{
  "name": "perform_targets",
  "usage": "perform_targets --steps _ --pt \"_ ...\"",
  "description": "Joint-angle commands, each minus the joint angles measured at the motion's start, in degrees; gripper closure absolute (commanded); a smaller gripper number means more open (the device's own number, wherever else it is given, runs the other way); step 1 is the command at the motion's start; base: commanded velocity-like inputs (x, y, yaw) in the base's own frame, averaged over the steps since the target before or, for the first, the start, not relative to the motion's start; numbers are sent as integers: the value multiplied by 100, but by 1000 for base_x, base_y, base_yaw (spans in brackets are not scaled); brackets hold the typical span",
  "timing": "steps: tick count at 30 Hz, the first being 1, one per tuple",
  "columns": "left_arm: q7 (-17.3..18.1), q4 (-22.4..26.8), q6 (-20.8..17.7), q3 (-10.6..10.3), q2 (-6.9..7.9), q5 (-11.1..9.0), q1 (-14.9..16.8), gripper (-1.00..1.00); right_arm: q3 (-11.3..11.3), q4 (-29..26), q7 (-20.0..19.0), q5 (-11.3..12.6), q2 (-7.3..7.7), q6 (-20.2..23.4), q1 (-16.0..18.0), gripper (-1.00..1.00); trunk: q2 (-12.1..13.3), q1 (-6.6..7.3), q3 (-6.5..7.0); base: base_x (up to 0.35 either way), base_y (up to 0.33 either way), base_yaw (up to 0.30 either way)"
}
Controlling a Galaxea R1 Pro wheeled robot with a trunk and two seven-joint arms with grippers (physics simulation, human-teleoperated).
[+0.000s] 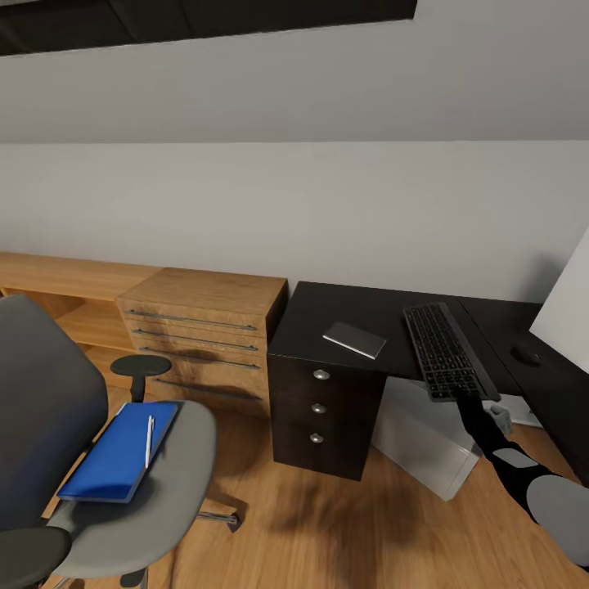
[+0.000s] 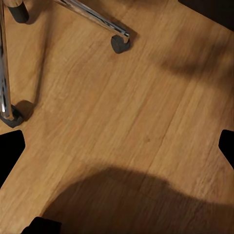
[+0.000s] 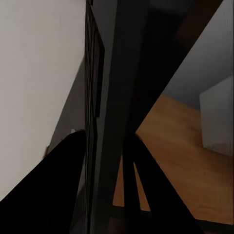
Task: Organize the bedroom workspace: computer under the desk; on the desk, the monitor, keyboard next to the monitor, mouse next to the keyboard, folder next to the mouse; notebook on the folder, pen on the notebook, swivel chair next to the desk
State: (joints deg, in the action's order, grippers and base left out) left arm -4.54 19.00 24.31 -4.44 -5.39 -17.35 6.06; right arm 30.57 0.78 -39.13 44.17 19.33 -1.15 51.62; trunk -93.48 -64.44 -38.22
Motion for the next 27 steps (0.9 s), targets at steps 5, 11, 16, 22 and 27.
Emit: perform_targets --steps 5,11,16,22,27 --pt "-47 -2 21 -48 3 -23 2 -100 11 17 30 49 1 -30 6 100 -3 1 -5 0 0 0" --pt "-47 -2 21 -48 3 -18 4 -100 200 19 211 483 -3 8 6 100 -3 1 -5 0 0 0" --pt "-47 -2 21 -48 3 -19 1 -100 226 19 248 758 -29 147 5 100 -3 1 -5 0 0 0" --pt "-47 -2 21 -51 3 -14 3 -100 229 27 248 807 -80 251 5 100 -3 1 -5 0 0 0" --pt "-47 0 21 -56 3 -14 2 -100 230 27 239 812 -117 460 2 100 -3 1 -5 0 0 0"
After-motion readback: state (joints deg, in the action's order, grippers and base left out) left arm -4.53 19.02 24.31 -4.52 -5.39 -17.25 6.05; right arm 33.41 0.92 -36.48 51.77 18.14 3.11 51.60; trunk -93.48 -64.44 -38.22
